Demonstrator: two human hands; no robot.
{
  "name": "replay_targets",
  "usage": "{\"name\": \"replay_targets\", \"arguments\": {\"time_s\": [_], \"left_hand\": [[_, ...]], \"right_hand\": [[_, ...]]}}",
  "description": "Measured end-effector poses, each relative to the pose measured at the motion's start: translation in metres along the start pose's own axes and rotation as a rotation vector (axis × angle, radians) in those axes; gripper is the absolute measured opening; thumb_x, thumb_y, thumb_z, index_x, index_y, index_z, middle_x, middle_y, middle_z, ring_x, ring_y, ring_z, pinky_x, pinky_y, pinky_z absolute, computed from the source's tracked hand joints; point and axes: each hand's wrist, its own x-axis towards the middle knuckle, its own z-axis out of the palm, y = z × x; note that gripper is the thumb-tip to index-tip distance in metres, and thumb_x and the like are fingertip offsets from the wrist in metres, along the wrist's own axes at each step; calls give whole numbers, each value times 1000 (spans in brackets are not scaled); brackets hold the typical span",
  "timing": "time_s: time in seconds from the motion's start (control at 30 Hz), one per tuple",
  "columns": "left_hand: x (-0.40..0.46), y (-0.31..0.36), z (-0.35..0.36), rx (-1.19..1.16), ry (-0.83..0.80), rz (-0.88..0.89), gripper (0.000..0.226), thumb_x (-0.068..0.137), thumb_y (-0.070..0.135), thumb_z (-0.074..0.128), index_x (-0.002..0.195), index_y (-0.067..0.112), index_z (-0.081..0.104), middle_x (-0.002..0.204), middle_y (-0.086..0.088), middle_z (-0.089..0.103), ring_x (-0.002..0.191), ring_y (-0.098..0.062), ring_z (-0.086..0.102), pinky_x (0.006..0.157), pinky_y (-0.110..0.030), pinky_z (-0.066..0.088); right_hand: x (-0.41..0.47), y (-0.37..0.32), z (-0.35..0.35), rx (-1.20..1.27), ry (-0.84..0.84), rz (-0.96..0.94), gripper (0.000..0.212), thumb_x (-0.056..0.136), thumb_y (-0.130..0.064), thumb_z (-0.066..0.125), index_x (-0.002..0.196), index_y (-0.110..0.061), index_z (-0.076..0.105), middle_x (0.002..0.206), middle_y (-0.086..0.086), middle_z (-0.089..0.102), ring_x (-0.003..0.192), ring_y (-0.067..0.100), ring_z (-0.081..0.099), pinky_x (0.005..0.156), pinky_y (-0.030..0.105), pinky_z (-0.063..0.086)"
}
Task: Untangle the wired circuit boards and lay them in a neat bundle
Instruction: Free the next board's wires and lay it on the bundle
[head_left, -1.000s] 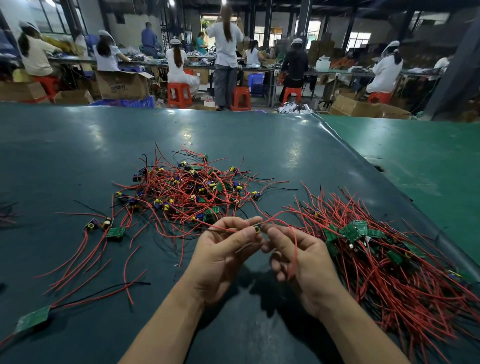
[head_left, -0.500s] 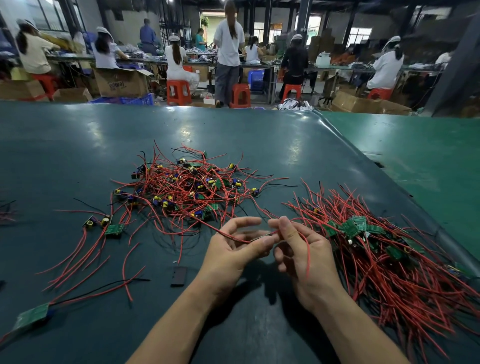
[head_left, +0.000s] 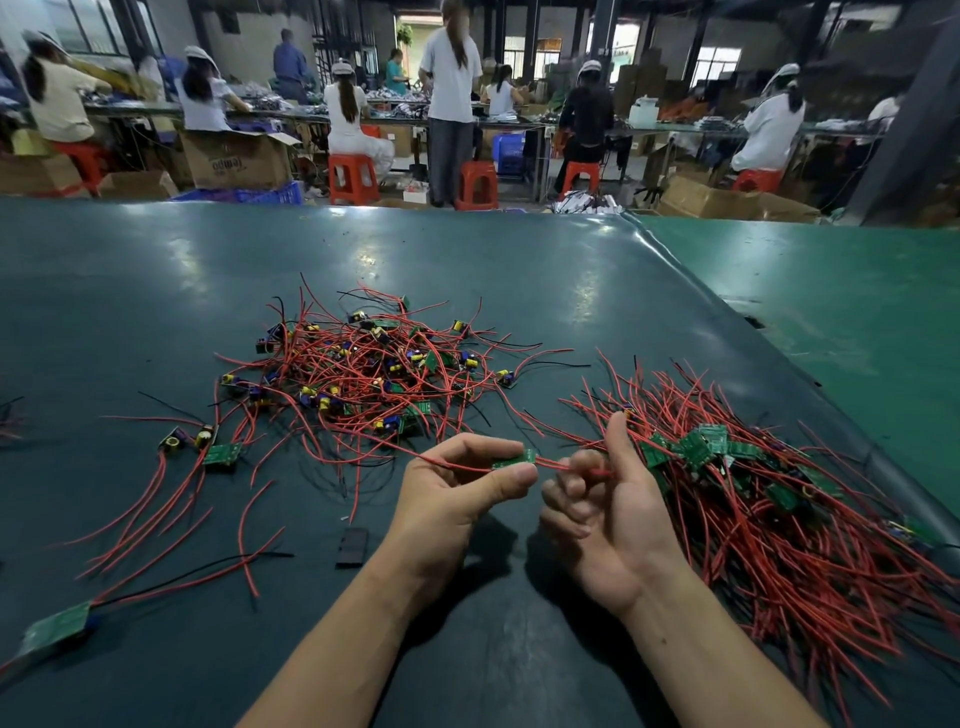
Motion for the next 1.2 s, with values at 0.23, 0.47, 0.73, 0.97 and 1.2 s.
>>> {"name": "replay_targets", "arguments": {"time_s": [0.23, 0.47, 0.73, 0.97, 1.2], "left_hand": [[-4, -2, 4, 277, 112, 284, 25, 66, -8, 80, 74, 14, 72, 83, 0, 75, 79, -10, 71, 74, -17, 53], [-9, -2, 6, 389, 51, 309, 26, 66, -12, 80, 71, 12, 70, 85, 3, 74, 80, -12, 71, 76, -17, 52], [-11, 0, 6, 412, 46, 267, 24, 67, -8, 82, 69, 14, 72, 83, 1, 74, 79, -12, 71, 75, -17, 52], [-9, 5, 5, 349, 52, 237, 22, 65, -8, 83, 68, 10, 71, 76, -1, 74, 71, -9, 69, 69, -17, 51], [-7, 3, 6, 325, 73, 208, 23, 64, -9, 83, 66, 12, 72, 76, -2, 74, 70, -9, 68, 67, -17, 51]], "right_hand": [[-1, 8, -1, -176, -9, 18, 29, 72, -36, 71, 79, -7, 71, 65, 2, 62, 45, 7, 52, 35, 15, 38], [-2, 5, -9, -816, 76, -350, 27, 97, -20, 58, 75, -15, 72, 54, -6, 59, 41, 9, 50, 36, 18, 35], [-2, 1, -7, -632, 53, -380, 19, 92, -6, 63, 81, -13, 77, 67, -1, 66, 44, 8, 50, 37, 18, 38], [3, 1, -9, -586, 158, -542, 8, 96, -6, 58, 98, -8, 65, 64, 6, 69, 38, 10, 48, 35, 20, 40], [4, -4, -16, -727, 203, -700, 12, 98, -6, 54, 93, -16, 60, 64, 8, 70, 33, 12, 44, 33, 22, 37]]}}
